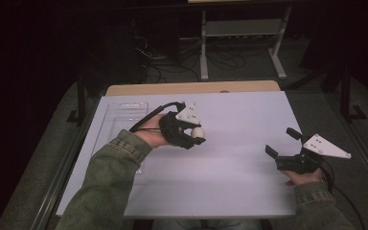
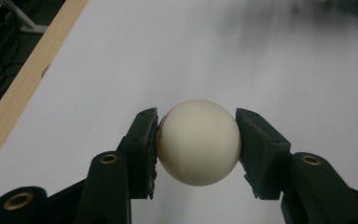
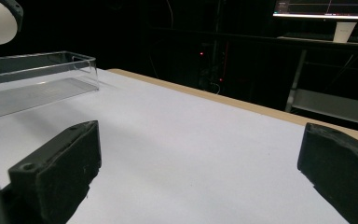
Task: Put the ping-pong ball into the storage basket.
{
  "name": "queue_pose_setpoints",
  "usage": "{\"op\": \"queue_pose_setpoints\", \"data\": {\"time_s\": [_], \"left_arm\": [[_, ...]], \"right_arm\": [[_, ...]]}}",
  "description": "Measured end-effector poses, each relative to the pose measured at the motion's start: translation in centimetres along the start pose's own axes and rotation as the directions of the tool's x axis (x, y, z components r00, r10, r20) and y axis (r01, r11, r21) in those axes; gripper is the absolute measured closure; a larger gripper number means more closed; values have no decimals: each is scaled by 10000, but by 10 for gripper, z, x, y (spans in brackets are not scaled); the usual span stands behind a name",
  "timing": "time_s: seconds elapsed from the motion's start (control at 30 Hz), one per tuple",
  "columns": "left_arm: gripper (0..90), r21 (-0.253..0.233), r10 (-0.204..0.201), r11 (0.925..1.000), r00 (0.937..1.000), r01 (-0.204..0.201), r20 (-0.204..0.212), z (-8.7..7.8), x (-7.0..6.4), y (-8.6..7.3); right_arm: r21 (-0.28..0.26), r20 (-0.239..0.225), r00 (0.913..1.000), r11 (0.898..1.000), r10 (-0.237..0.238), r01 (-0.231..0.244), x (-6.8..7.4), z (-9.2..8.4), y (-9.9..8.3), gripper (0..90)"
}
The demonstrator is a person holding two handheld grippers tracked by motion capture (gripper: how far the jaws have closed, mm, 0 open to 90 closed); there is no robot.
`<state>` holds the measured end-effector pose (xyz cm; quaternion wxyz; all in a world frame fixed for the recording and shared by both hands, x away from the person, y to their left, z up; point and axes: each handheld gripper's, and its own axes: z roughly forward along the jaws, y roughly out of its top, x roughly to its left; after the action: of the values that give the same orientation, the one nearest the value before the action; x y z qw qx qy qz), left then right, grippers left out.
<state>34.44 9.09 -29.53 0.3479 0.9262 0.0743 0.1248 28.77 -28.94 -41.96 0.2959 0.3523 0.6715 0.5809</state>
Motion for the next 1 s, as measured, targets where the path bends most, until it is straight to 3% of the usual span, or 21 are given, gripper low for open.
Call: {"op": "queue_pose_setpoints", "data": {"time_s": [0.8, 1.0], "left_arm": [[510, 99, -410, 9991, 9983, 414, -411, -29, 10, -21], [510, 216, -670, 9974, 9957, 685, -634, -35, 17, -27]], "right_arm": [[42, 1, 10000, 10000, -12, 12, -1, 0, 0, 0], [63, -6, 10000, 10000, -8, 8, 0, 0, 0, 0]]}}
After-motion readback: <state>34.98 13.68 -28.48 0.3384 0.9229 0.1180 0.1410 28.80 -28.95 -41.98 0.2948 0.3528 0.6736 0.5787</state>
